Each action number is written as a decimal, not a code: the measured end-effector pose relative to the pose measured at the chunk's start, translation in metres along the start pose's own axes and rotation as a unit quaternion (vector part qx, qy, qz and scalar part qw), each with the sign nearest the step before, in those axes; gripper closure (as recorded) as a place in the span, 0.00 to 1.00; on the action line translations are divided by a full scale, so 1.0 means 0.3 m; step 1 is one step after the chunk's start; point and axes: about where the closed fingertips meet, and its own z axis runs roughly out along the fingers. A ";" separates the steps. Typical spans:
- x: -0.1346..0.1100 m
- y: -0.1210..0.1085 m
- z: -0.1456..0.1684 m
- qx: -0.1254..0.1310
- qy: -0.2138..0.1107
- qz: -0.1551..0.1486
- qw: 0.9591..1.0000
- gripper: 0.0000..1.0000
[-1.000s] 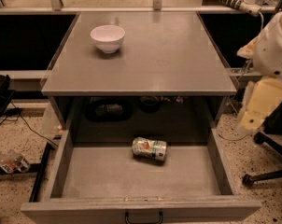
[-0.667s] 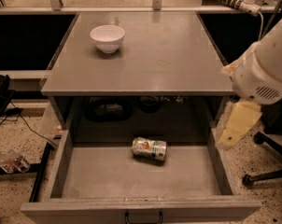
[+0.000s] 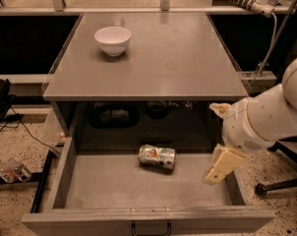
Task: Pick 7up can from top drawer and place on counter
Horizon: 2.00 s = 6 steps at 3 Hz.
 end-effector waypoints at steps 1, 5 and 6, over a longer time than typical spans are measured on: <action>-0.019 -0.039 -0.005 0.026 -0.011 -0.013 1.000 0.00; -0.095 -0.005 0.411 -0.051 -0.084 -0.012 0.995 0.00; -0.123 0.011 0.512 -0.056 -0.101 -0.013 0.993 0.00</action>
Offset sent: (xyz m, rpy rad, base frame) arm 0.0109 0.0016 0.0053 0.0088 -0.0615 0.0093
